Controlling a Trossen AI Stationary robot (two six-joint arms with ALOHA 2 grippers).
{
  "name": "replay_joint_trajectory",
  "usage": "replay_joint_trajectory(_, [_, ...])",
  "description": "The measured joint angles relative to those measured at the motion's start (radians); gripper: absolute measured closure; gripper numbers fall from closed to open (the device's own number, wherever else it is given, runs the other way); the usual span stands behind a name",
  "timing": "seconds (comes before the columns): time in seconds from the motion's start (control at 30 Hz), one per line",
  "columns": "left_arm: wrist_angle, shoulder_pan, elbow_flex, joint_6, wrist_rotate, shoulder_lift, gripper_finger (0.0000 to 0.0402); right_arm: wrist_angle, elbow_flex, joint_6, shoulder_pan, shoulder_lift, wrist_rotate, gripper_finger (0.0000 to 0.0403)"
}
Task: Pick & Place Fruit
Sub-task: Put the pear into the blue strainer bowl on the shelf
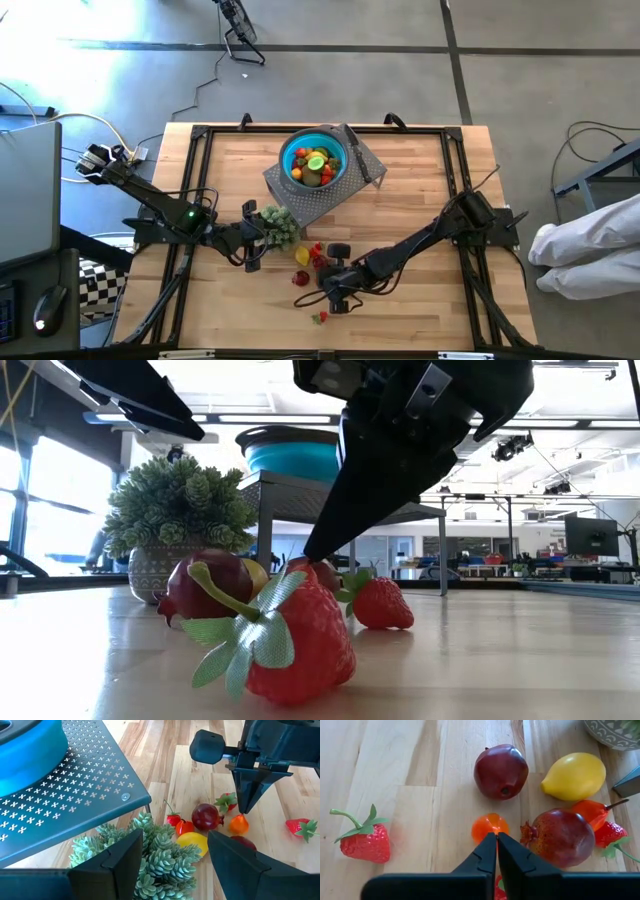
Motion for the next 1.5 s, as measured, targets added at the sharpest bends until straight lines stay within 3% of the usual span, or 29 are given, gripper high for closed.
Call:
replay_joint_trajectory(0.43, [0.0, 0.0, 0.0, -0.003, 0.0, 0.0, 0.0184, 0.002, 0.0, 0.004, 0.002, -0.027, -0.03, 0.0399])
replay_joint_trajectory(0.8, [0.0, 0.0, 0.0, -0.003, 0.001, 0.0, 0.0184, 0.002, 0.001, 0.026, 0.024, -0.172, -0.023, 0.0399])
replay_joint_trajectory(1.17, [-0.001, 0.0, 0.0, 0.0, 0.001, 0.0, 0.0184, -0.012, 0.0, 0.027, 0.083, -0.303, 0.052, 0.0399])
replay_joint_trajectory(1.5, [0.0, 0.0, 0.0, -0.002, 0.001, 0.0, 0.0184, -0.039, 0.0, 0.057, 0.121, -0.323, 0.156, 0.0399])
